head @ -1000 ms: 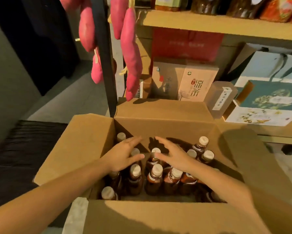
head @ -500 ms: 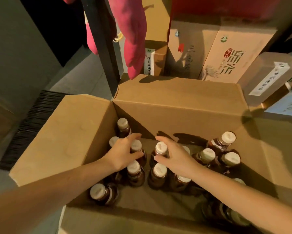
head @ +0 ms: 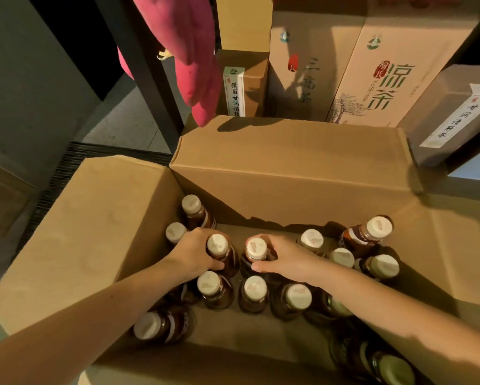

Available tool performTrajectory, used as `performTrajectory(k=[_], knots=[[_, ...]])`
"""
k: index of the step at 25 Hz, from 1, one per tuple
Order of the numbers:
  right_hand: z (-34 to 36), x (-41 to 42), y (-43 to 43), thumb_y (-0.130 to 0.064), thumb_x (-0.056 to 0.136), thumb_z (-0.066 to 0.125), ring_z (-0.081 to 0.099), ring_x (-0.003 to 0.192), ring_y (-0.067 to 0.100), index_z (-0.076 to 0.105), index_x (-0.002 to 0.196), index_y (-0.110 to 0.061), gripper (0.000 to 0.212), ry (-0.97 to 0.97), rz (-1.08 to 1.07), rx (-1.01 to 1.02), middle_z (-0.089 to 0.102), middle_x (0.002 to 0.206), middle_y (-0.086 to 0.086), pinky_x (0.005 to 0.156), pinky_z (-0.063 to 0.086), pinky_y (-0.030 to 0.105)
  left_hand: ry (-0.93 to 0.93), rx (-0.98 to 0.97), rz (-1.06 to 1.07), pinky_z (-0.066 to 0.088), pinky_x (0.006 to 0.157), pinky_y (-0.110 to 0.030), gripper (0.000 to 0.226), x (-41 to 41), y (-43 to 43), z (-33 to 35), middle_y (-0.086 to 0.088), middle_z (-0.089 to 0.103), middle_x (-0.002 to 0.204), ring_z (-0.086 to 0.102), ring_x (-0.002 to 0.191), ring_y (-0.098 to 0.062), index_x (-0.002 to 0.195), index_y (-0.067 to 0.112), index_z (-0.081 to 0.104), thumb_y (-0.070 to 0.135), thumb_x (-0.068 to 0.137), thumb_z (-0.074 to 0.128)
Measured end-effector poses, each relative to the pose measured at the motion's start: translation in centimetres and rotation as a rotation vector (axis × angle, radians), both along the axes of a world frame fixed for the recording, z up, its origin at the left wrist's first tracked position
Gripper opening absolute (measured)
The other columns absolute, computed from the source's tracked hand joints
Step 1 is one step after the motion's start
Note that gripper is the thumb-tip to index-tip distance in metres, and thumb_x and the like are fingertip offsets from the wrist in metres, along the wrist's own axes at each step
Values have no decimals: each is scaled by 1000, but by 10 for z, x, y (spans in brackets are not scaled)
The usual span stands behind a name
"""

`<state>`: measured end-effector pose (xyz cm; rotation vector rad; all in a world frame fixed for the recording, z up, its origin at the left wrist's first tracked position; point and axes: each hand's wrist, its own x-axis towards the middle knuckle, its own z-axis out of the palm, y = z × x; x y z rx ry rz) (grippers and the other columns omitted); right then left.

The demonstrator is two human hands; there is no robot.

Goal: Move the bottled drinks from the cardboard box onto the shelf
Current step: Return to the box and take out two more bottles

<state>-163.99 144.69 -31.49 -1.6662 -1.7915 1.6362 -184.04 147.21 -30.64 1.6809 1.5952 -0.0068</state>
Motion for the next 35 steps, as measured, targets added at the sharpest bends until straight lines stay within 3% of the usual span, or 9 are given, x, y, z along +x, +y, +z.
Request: performTrajectory(k=[4, 9, 17, 20, 24, 29, 32, 35], knots=[[-10, -2, 1, -20, 82, 71, 51, 121, 11, 49, 131, -23, 55, -12, -6, 16, 58, 129, -6, 106, 39, 32, -23, -14, 18, 40, 98, -27, 57, 2, -1, -3, 2, 63, 120, 55, 116, -13, 125, 19, 58, 12, 72, 78], [-14, -6, 1, -21, 81, 72, 53, 120, 12, 51, 129, -22, 53, -9, -49, 52, 59, 127, -3, 103, 40, 31, -106, 26, 16, 44, 94, -24, 43, 3, -7, -1, 8, 64, 102, 58, 101, -7, 114, 17, 62, 12, 74, 77], [1, -13, -8, -17, 81, 71, 54, 119, 14, 54, 125, -18, 47, 44, -102, 129, 61, 124, -2, 100, 42, 30, -182, 160, 12, 38, 101, -21, 52, 5, -18, 18, 5, 62, 121, 53, 117, -8, 127, 18, 55, 12, 79, 73], [22, -15, -11, -18, 80, 72, 53, 121, 15, 53, 128, -18, 52, 71, -147, 161, 60, 127, -1, 104, 41, 36, -239, 257, 12, 37, 97, -15, 52, 1, -20, 44, 9, 62, 118, 52, 115, -4, 126, 19, 57, 13, 78, 74], [69, -12, -14, -19, 78, 74, 56, 116, 13, 55, 124, -17, 50, 184, -208, 183, 63, 123, -2, 104, 42, 38, -474, 279, 140, 45, 83, -16, 33, -4, -25, 92, 12, 67, 98, 61, 95, -1, 101, 26, 64, 12, 74, 75], [149, -27, -20, -15, 75, 72, 63, 104, 10, 65, 101, -23, 29, 404, -184, 314, 70, 106, -6, 97, 46, 33, -746, 342, 264, 46, 71, -6, 30, -25, -42, 147, 14, 70, 99, 65, 94, 4, 100, 23, 67, 21, 71, 71], [187, -54, -25, -28, 65, 68, 67, 96, 6, 67, 86, -26, 22, 534, -116, 393, 74, 88, -10, 90, 50, 28, -800, 462, 274, 47, 81, -11, 34, -53, -60, 177, 8, 69, 108, 64, 104, -2, 105, 20, 65, 27, 72, 66], [217, -96, -28, -32, 66, 62, 67, 97, 5, 64, 91, -28, 26, 572, -18, 462, 73, 89, -11, 91, 52, 27, -816, 573, 265, 49, 91, -23, 31, -98, -79, 201, 6, 70, 108, 64, 107, -9, 102, 23, 66, 32, 73, 72]])
